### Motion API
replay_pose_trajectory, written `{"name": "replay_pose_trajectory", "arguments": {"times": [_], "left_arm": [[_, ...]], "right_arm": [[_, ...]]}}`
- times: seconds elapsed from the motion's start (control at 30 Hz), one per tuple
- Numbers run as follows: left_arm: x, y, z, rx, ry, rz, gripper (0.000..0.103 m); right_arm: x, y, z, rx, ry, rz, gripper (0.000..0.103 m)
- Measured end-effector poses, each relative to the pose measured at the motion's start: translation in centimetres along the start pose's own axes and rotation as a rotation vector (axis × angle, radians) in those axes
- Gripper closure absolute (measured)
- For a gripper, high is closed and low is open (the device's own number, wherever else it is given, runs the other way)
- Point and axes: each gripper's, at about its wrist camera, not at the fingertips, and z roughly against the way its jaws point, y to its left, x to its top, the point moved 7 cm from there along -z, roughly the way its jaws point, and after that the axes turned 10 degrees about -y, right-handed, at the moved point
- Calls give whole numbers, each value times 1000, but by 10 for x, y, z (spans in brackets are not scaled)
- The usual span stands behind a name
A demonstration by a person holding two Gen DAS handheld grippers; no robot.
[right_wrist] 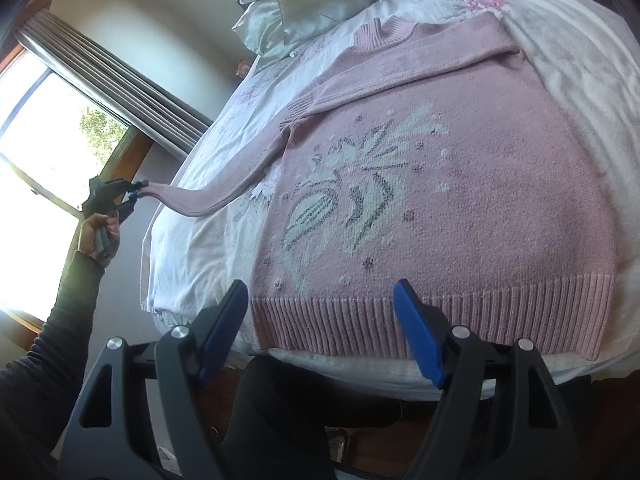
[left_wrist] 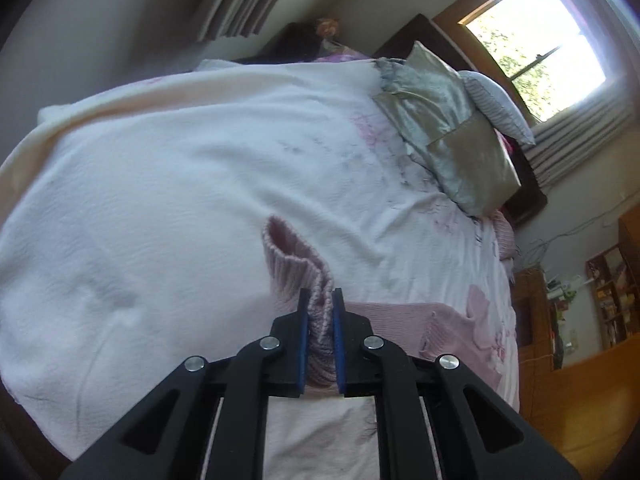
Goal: Fold small clothes
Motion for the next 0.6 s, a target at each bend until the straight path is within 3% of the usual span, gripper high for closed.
{"name": "replay_pose_trajectory", "arguments": {"times": [0.17, 0.37, 0.5, 0.6], "left_arm": [[-20, -120, -40, -129, 55, -128, 93], [-90, -234, -115, -212, 176, -264, 93], [-158, -276, -171, -229, 282, -331, 93], [-209, -286, -212, -218, 367, -355, 93]], "right_arm": [[18, -17, -3, 29, 3, -72, 28], [35, -43, -4, 20, -13, -113, 28], [50, -63, -10, 8, -14, -133, 28], [65, -74, -20, 10, -5, -142, 28]]}}
